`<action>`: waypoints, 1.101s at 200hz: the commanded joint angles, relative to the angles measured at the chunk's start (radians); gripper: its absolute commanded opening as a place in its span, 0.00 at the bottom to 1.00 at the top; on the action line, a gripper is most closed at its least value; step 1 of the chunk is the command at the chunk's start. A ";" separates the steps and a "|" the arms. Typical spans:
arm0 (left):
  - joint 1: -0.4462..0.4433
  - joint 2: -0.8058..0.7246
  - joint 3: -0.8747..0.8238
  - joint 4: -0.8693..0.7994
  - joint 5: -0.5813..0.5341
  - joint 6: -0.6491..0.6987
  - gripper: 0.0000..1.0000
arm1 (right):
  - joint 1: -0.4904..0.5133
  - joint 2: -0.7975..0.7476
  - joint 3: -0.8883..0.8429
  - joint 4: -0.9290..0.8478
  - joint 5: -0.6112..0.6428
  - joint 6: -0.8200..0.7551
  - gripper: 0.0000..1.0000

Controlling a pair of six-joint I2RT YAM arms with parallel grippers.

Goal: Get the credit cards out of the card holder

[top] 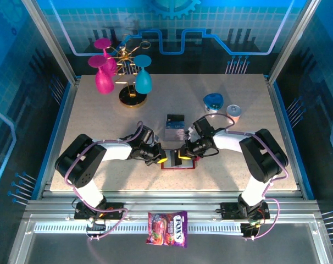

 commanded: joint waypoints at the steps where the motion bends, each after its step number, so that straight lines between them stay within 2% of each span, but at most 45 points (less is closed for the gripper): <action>1: -0.004 0.023 -0.032 -0.092 -0.023 0.026 0.02 | -0.023 -0.031 -0.001 -0.098 0.052 -0.058 0.12; 77: -0.004 0.011 -0.032 -0.098 -0.026 0.026 0.03 | -0.036 -0.064 0.011 -0.190 0.109 -0.107 0.12; 220: 0.008 -0.048 -0.021 -0.141 -0.028 0.039 0.05 | -0.036 -0.143 0.090 -0.251 0.101 -0.120 0.05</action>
